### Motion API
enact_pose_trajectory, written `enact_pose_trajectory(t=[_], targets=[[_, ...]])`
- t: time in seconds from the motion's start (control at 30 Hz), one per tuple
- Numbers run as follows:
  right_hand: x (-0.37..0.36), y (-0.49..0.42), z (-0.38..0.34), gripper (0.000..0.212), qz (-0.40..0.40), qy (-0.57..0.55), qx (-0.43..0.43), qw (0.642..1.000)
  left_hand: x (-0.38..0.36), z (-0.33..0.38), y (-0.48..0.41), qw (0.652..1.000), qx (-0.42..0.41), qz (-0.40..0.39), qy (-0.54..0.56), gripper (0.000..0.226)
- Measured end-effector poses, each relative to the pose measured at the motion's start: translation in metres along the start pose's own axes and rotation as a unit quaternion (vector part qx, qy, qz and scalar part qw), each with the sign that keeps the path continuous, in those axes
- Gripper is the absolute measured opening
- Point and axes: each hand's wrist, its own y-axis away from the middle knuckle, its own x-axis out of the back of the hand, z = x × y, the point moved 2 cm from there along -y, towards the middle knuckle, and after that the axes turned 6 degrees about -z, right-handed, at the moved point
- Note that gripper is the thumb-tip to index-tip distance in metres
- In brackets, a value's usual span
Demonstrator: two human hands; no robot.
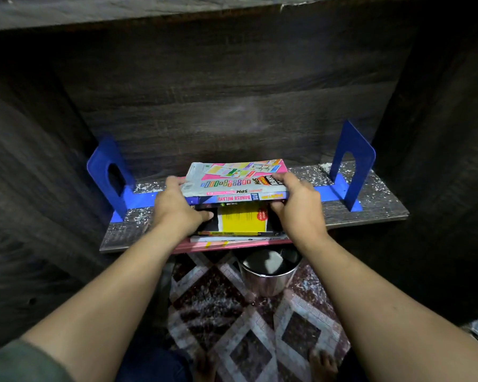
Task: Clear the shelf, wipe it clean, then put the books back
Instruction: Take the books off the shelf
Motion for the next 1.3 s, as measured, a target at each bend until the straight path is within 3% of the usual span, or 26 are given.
enact_pose_trajectory(t=[0.1, 0.2, 0.3, 0.4, 0.5, 0.57, 0.67, 0.77, 0.97, 1.17, 1.23, 1.3], targets=[[0.001, 0.007, -0.010, 0.055, -0.015, 0.163, 0.020, 0.986, 0.003, 0.005, 0.007, 0.976, -0.029, 0.063, -0.206, 0.063], [-0.003, 0.012, -0.013, 0.056, -0.032, 0.236, 0.030, 0.971, -0.001, 0.006, 0.006, 0.930, -0.121, 0.047, -0.343, 0.051], [0.003, 0.009, -0.017, 0.060, -0.048, 0.300, 0.058, 0.951, 0.007, 0.008, 0.003, 0.929, -0.157, -0.005, -0.336, 0.043], [0.002, 0.013, -0.019, 0.081, -0.144, 0.328, 0.102, 0.928, 0.012, 0.009, 0.006, 0.909, -0.169, -0.034, -0.380, 0.044], [-0.015, 0.024, -0.021, 0.099, -0.177, 0.362, 0.162, 0.901, 0.010, 0.011, 0.012, 0.907, -0.151, -0.087, -0.383, 0.053], [-0.028, 0.026, -0.019, 0.096, -0.166, 0.387, 0.170, 0.891, 0.004, 0.011, 0.017, 0.891, -0.129, -0.119, -0.419, 0.070], [-0.034, 0.024, -0.020, 0.073, -0.119, 0.365, 0.183, 0.905, -0.010, 0.007, 0.022, 0.874, -0.136, -0.141, -0.444, 0.092], [-0.029, 0.019, -0.022, 0.065, -0.115, 0.360, 0.184, 0.907, -0.014, 0.008, 0.024, 0.889, -0.205, -0.100, -0.397, 0.098], [-0.026, 0.014, -0.027, 0.046, 0.000, 0.385, 0.169, 0.907, -0.005, 0.016, 0.014, 0.909, -0.274, -0.049, -0.311, 0.068], [0.006, 0.008, -0.050, 0.050, 0.100, 0.330, 0.201, 0.917, 0.034, 0.049, 0.024, 0.891, -0.304, 0.018, -0.336, 0.050], [0.028, 0.007, -0.070, 0.056, 0.085, 0.326, 0.219, 0.916, 0.055, 0.064, 0.032, 0.880, -0.303, 0.053, -0.362, 0.048], [0.044, 0.005, -0.083, 0.056, 0.019, 0.336, 0.200, 0.920, 0.067, 0.071, 0.035, 0.879, -0.286, 0.054, -0.379, 0.050]])
